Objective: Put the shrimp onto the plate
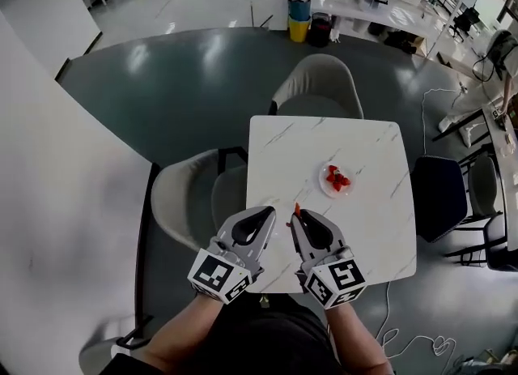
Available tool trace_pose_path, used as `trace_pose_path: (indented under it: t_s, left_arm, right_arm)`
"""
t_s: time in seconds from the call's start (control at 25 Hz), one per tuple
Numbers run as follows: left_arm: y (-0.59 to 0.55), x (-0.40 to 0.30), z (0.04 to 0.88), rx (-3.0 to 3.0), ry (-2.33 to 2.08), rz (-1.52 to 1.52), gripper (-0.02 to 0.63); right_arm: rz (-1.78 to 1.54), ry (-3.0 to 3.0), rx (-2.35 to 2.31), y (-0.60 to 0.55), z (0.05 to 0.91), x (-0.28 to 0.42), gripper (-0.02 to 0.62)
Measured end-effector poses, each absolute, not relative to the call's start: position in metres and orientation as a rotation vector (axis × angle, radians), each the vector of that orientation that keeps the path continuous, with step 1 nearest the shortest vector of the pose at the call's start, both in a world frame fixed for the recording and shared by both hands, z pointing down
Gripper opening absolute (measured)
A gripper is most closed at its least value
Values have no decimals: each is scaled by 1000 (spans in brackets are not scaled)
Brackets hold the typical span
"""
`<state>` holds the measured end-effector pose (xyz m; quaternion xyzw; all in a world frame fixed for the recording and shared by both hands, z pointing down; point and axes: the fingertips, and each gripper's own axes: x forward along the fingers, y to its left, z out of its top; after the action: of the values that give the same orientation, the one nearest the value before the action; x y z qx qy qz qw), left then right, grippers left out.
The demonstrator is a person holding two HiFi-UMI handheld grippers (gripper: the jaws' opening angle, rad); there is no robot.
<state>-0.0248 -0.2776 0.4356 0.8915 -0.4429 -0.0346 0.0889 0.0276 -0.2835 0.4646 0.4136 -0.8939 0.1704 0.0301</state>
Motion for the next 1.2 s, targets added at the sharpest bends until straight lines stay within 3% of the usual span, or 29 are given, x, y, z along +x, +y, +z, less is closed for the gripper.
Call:
trace_pose_path:
  t_s: [0.64,1.2]
  left_arm:
    - [-324,-30,561,2580,-1132,47,8]
    - [-329,-35,639,2514,-1069,176,8]
  right_arm:
    - [630,-2348,1203,-308,673,12,58]
    - [450,-2094,1067,-316,773,8,59]
